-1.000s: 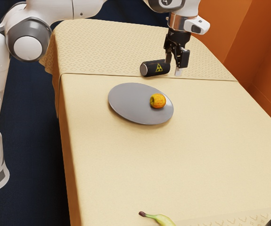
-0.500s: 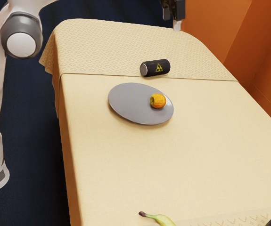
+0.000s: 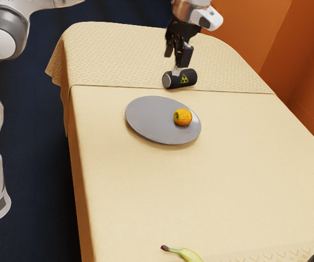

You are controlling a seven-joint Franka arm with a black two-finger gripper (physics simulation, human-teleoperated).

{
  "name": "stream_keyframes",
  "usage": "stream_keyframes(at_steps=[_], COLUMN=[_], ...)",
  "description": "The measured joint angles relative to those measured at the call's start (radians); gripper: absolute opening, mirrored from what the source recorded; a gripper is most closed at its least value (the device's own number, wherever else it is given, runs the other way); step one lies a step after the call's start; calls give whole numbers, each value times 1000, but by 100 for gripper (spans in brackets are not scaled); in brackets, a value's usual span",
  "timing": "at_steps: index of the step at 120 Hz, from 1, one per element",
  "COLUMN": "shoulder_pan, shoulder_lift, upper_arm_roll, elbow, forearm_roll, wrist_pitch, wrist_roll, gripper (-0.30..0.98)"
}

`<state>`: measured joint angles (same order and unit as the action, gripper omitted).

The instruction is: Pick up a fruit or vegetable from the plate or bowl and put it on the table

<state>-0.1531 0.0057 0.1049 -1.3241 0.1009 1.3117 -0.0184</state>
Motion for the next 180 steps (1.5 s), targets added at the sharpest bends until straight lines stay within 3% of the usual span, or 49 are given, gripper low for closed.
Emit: stream_keyframes(at_steps=[11,22,31,56,87,121,180], shoulder_pan=[-55,55,97,129,194,189,168], shoulder_lift=[71,140,254,453,557,545,451], upper_arm_roll=[80,124,140,148,138,140,110], elbow=[-15,-14,76,252,280,250,76], forearm_roll=[-8,-23,-29,-63,-175,-211,-194], wrist_pitch=[58,123,165,258,277,217,272], wrist_roll=[-7,-28,-59,-131,-178,-189,-205], gripper=[68,68,69,69,69,69,69])
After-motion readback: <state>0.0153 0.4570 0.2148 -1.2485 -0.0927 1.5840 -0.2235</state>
